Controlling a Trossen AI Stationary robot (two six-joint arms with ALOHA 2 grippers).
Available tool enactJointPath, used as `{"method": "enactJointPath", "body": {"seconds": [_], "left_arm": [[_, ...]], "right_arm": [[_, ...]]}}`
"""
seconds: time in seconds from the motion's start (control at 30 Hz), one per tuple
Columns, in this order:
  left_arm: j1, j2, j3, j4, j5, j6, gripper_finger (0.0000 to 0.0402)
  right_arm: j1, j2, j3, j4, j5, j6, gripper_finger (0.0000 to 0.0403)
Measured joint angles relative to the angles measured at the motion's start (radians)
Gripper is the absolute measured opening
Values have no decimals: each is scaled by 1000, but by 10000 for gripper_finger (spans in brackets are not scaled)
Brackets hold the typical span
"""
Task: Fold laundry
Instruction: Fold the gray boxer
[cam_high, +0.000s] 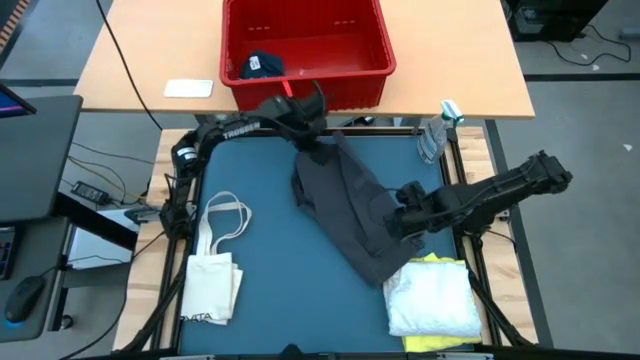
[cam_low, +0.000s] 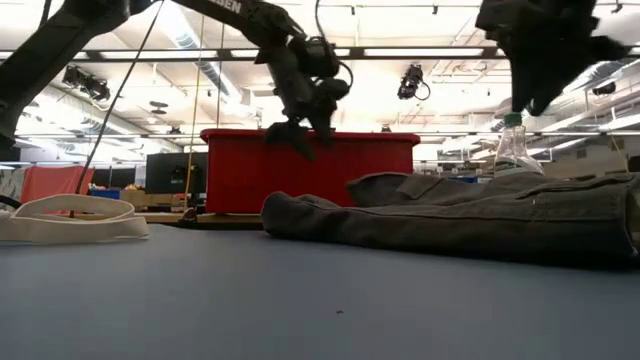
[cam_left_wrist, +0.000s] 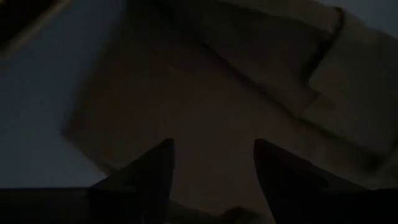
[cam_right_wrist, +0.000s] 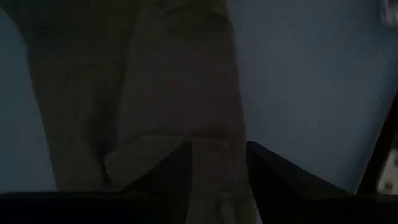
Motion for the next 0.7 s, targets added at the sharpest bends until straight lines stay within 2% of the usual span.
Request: {"method": "enactJointPath", "body": {"seconds": [0.13,0.4,0.47,0.57,0.7], "left_arm": [[-68,3,-121,36,-55,-197,224],[-123,-73,-355,101,-130,-416,224],[-123,-99,-407,190,-118,-438,224],[-120,-108,-459,346,-45,-477,224],[-122,-106,-508,413,-31,-566,220]], "right_arm": [[-52,-29,0,18,7,-153,155],[-134,-49,0,76,3,-358,155],[-147,-49,-2,76,3,-371,155],[-176,-49,-2,91,11,-392,155],[-228,-49,-2,126,-26,-445,155]]}}
